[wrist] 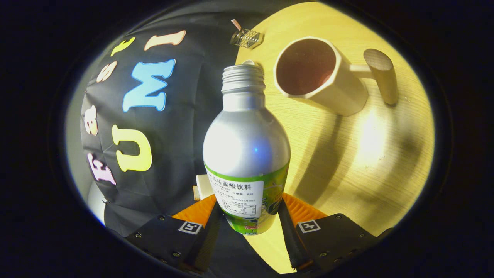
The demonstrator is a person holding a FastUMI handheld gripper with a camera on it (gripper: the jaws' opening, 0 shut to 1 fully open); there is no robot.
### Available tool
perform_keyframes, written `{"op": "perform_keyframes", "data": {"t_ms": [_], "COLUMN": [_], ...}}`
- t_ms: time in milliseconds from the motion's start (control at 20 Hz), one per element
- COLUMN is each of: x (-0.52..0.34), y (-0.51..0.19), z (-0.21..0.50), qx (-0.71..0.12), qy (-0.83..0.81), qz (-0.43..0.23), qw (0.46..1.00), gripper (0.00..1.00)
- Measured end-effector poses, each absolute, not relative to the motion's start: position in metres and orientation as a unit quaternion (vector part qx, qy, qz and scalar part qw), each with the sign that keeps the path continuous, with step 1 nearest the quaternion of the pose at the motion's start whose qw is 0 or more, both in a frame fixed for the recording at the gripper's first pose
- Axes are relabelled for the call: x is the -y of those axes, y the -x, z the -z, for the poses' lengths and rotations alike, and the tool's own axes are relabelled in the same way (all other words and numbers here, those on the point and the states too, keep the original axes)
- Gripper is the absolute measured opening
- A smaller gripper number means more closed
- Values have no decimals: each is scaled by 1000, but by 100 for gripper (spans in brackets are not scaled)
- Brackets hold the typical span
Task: Take the bottle from table, then pour the juice into the cup, finally place the bottle on the coaster
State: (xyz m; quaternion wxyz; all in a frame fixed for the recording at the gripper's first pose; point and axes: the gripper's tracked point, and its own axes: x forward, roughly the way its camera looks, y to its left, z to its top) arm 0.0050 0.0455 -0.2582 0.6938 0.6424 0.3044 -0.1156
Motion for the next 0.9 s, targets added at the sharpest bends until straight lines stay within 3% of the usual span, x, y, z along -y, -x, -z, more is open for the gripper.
{"op": "perform_keyframes", "data": {"t_ms": [300,900], "x": [-40,-36], "y": [-20,-48], "z": [264,274], "qx": [-309,-300], "qy": [-551,-397], "qz": [111,117], "qw": [767,860], "gripper": [75,75]}}
